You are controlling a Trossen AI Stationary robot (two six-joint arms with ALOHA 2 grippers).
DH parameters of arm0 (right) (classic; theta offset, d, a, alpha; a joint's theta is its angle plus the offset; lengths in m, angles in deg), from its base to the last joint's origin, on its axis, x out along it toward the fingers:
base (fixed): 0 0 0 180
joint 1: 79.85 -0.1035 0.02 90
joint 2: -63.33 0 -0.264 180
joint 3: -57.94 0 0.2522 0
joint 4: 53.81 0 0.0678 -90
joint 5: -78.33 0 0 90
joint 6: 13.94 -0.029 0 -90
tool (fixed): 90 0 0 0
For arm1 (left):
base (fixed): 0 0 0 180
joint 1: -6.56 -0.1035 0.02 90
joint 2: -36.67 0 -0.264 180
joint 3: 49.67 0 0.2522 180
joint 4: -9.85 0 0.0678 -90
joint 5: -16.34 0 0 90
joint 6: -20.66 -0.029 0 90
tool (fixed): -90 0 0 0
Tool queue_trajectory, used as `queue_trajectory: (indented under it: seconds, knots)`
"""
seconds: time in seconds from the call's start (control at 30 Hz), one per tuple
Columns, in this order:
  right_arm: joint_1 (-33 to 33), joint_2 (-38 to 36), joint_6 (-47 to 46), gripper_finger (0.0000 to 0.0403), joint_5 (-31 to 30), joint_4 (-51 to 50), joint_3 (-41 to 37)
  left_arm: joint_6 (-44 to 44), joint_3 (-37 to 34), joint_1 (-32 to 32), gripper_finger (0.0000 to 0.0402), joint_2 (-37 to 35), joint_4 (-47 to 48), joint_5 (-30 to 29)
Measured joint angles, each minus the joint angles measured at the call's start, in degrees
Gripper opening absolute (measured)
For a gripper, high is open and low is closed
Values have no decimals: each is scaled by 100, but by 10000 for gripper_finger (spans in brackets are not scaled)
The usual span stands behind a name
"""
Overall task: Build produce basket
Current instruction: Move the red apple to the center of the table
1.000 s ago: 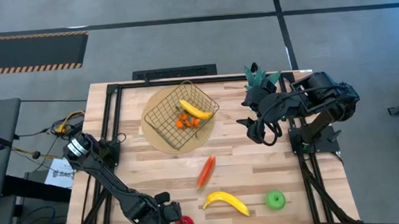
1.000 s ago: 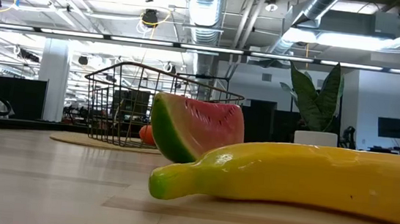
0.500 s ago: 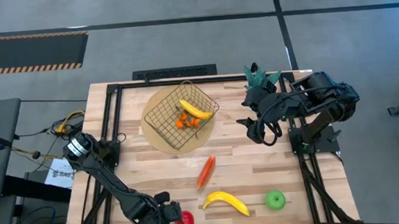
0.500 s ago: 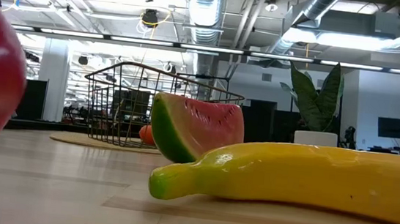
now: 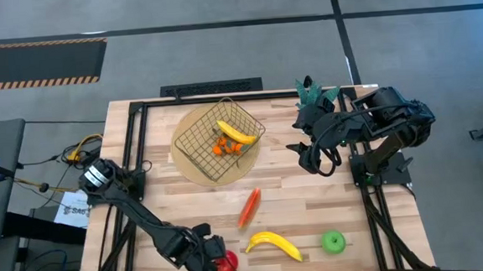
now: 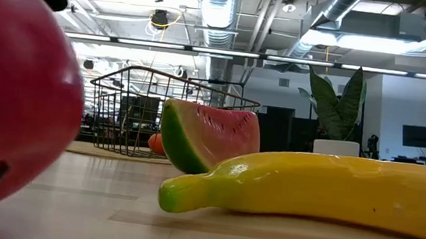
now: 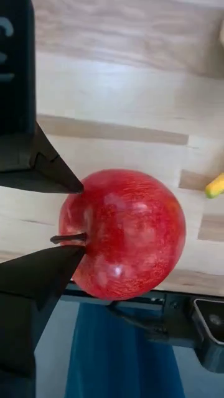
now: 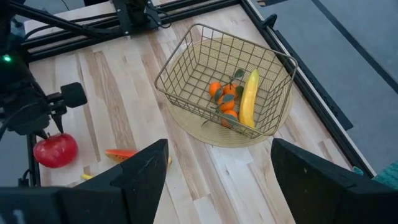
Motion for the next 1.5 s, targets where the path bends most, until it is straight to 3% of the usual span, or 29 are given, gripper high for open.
queue_trajectory:
  seconds: [0.17, 0.37, 0.53, 0.73, 1.0, 1.5]
  knots:
    - [0, 0, -2, 301, 2, 0, 0, -136, 0, -118, 132, 0, -2, -163]
    - [0, 0, -2, 301, 2, 0, 0, -129, 0, -196, 132, 0, -4, 219]
    - [0, 0, 0, 301, 2, 2, 0, -31, 0, -209, 132, -112, 103, 156]
    - [0, 0, 0, 301, 3, 0, 0, 282, 0, -221, 132, -513, 546, 55]
    - [2, 0, 48, 301, 3, 0, 0, 1105, 0, -94, 132, -629, 1642, 719]
    - [2, -2, 55, 301, 2, 0, 0, 1307, 0, -46, 132, -664, 1493, 688]
